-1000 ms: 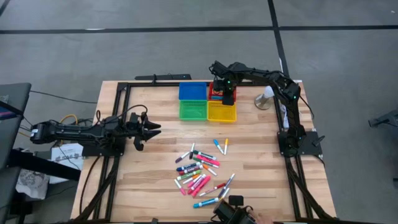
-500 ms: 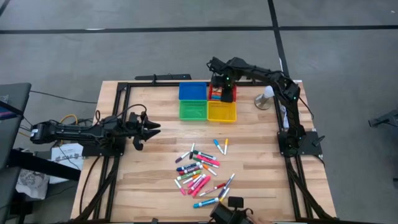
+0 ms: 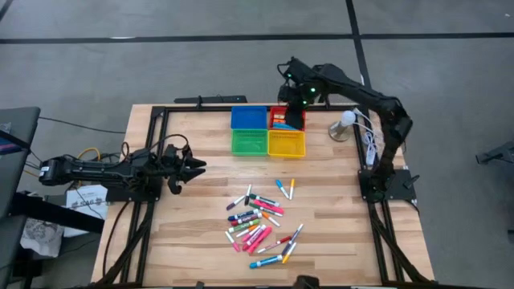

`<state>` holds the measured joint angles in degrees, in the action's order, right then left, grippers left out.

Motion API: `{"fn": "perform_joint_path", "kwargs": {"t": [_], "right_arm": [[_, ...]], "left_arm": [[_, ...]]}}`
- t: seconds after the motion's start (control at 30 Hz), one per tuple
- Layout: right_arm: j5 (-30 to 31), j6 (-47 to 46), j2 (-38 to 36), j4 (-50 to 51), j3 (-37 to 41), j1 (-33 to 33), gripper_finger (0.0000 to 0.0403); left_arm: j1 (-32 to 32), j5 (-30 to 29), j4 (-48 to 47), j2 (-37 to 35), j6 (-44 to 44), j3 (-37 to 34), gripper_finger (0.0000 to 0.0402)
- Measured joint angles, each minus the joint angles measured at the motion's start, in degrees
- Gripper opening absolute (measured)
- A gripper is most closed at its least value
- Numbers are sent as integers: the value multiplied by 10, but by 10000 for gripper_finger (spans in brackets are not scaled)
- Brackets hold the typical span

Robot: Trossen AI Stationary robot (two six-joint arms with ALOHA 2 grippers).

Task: Pick & Place Markers
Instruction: Put the pink marker in the red bin

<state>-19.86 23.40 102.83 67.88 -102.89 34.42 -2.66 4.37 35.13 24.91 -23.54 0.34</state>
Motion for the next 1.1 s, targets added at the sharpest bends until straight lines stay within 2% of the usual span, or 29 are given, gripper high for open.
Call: {"fn": "perform_joint_path", "kwargs": {"t": [0.13, 0.23, 0.37, 0.53, 0.67, 0.83, 1.1], "right_arm": [[-26, -10, -47, 7, 5, -18, 70], [-45, -27, -90, -23, 45, -31, 70], [-59, -75, -158, -101, 141, -48, 70], [-57, -159, -256, -233, 305, -76, 70], [-57, -238, -333, -344, 426, -98, 70], [-51, -318, -412, -455, 536, -125, 70], [43, -383, -521, -492, 645, -177, 70]], "left_arm": [[0, 0, 62, 0, -12, 0, 141], [0, 0, 98, 0, -9, 0, 141], [0, 0, 108, 0, -8, 0, 141], [5, 0, 107, 20, -8, 30, 141], [16, 39, 93, 80, 18, 89, 141], [36, 72, 55, 199, 23, 180, 141], [84, 137, -32, 374, 23, 347, 141]]}}
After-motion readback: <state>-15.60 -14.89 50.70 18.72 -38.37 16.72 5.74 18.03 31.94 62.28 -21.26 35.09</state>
